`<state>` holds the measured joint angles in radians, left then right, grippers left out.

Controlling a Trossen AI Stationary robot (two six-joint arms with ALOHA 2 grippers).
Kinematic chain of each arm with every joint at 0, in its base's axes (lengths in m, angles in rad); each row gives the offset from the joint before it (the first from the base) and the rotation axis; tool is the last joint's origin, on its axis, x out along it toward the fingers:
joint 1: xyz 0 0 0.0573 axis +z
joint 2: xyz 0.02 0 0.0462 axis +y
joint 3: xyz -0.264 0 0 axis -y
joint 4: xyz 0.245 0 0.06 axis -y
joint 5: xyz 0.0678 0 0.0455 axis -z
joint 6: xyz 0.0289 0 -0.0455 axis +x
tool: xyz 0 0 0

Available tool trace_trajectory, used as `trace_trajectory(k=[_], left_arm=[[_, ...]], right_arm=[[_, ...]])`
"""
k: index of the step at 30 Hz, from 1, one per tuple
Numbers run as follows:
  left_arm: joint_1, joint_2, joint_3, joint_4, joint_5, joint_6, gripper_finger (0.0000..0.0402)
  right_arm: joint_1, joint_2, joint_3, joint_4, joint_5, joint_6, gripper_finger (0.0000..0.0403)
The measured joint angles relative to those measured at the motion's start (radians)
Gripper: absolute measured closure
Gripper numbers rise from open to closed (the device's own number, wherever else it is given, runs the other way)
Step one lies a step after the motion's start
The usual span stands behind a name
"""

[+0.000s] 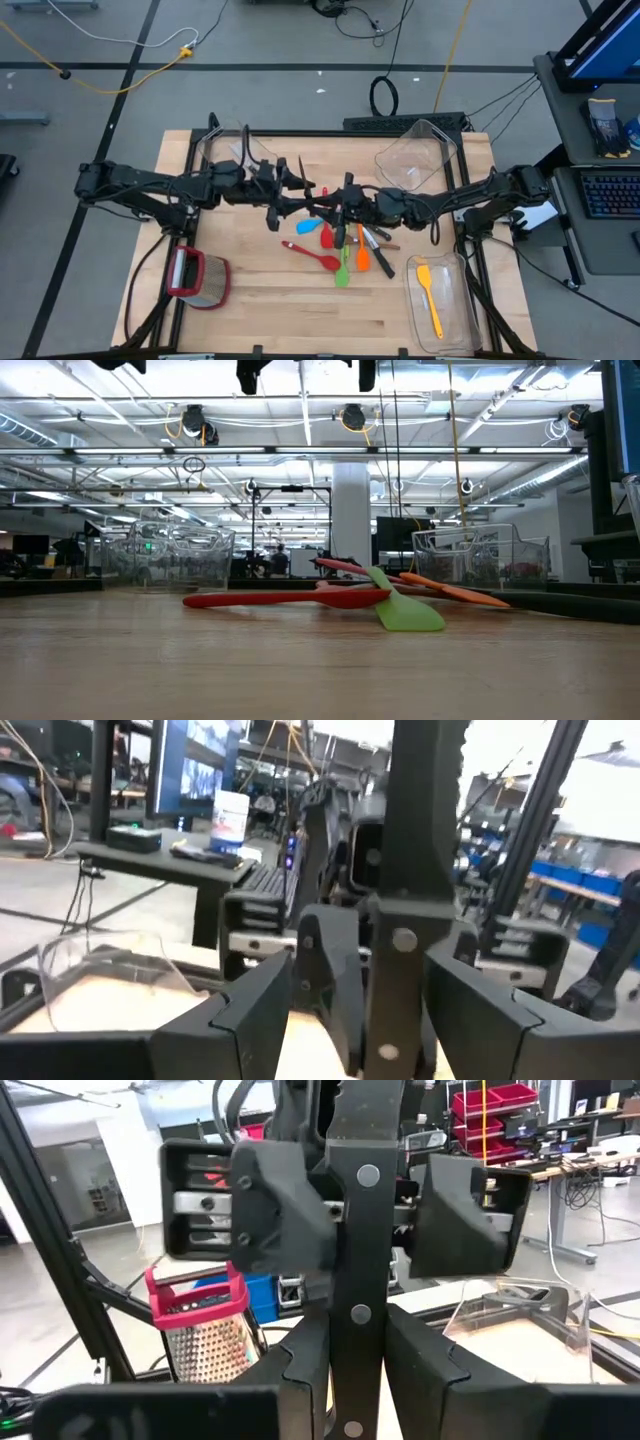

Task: Pick & Place Kitchen Items
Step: Put the black kitchen knife into the top left transparent bin

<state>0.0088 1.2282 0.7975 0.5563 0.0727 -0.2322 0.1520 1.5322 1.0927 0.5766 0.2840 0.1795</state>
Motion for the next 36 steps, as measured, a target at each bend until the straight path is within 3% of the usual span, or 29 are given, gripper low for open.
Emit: trace_trajectory(k=[8, 17, 25, 36], left_arm=[[0.013, 0.004, 0.0, -0.008, 0.041, -0.025, 0.0199], [0.03, 0.008, 0.0, -0.01, 0.085, -0.034, 0.0352], [0.05, 0.008, 0.0, -0.017, 0.141, -0.043, 0.0352], [0.105, 0.008, -0.001, -0.085, 0.144, -0.032, 0.0352]], right_arm=[[0.0, 0.0, 0.0, -0.001, -0.001, 0.0, 0.0336], [0.0, 0.0, 0.0, -0.006, 0.007, 0.019, 0.0336], [0.0, 0.0, 0.0, -0.02, 0.006, 0.022, 0.0335], [-0.002, 0.0, 0.0, -0.123, 0.011, 0.126, 0.0252]])
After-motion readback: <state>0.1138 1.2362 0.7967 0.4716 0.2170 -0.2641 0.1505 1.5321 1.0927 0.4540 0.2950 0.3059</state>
